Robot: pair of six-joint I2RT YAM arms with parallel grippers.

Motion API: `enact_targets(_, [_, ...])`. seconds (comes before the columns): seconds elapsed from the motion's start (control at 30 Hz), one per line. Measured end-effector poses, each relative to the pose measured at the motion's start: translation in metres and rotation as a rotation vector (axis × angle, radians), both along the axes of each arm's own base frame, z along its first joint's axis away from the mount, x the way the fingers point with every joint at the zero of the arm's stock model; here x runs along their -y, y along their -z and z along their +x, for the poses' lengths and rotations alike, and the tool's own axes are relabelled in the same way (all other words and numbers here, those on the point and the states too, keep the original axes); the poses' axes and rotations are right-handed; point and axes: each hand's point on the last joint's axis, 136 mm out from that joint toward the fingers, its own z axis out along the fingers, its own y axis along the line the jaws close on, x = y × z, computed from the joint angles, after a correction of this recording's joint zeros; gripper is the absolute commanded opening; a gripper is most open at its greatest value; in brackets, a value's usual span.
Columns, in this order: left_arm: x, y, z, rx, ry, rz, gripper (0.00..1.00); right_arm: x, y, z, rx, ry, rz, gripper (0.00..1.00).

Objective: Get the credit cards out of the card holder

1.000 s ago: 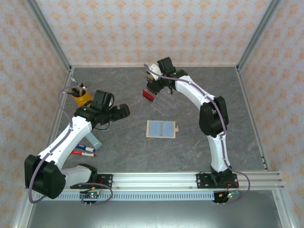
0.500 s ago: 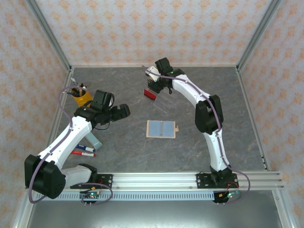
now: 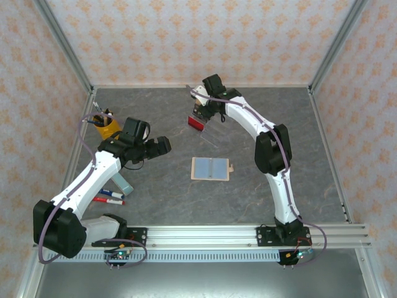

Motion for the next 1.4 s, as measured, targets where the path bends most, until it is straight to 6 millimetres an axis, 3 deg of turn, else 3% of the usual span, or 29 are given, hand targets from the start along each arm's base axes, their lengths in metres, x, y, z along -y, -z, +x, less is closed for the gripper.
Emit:
enact_targets(0.17, [0.001, 0.001, 0.000, -0.006, 0.003, -0.003, 1.00, 0.003, -0.013, -0.006, -0.011, 0.058, 0.046, 0.41])
enact_targets(0.23, [0.002, 0.002, 0.000, -0.011, 0.006, -0.007, 1.00, 0.007, -0.024, -0.015, -0.021, 0.098, 0.085, 0.43])
enact_targets(0.33, [0.004, 0.006, 0.000, -0.026, 0.011, -0.011, 1.00, 0.015, -0.046, -0.036, -0.030, 0.163, 0.165, 0.50])
enact_targets(0.47, [0.008, 0.013, 0.000, -0.055, 0.024, -0.025, 1.00, 0.026, -0.072, -0.079, -0.033, 0.255, 0.295, 0.58])
enact_targets(0.6, [0.014, 0.019, 0.002, -0.073, 0.038, -0.044, 1.00, 0.024, -0.077, -0.119, -0.085, 0.334, 0.410, 0.60])
enact_targets(0.7, [0.018, 0.023, 0.005, -0.082, 0.048, -0.061, 1.00, 0.017, -0.060, -0.148, -0.164, 0.381, 0.434, 0.62])
enact_targets(0.87, [0.027, 0.032, 0.013, -0.099, 0.051, -0.097, 0.99, 0.006, -0.006, -0.191, -0.290, 0.477, 0.368, 0.64])
enact_targets(1.03, [0.040, 0.039, 0.022, -0.110, 0.063, -0.156, 0.93, 0.014, 0.039, -0.212, -0.396, 0.624, 0.349, 0.60])
enact_targets(1.17, [0.061, 0.049, 0.022, -0.135, 0.103, -0.199, 0.78, 0.027, 0.068, -0.223, -0.453, 0.734, 0.326, 0.55])
enact_targets(1.4, [0.108, 0.083, 0.006, -0.238, 0.208, -0.220, 0.47, 0.033, 0.084, -0.223, -0.469, 0.828, 0.314, 0.51])
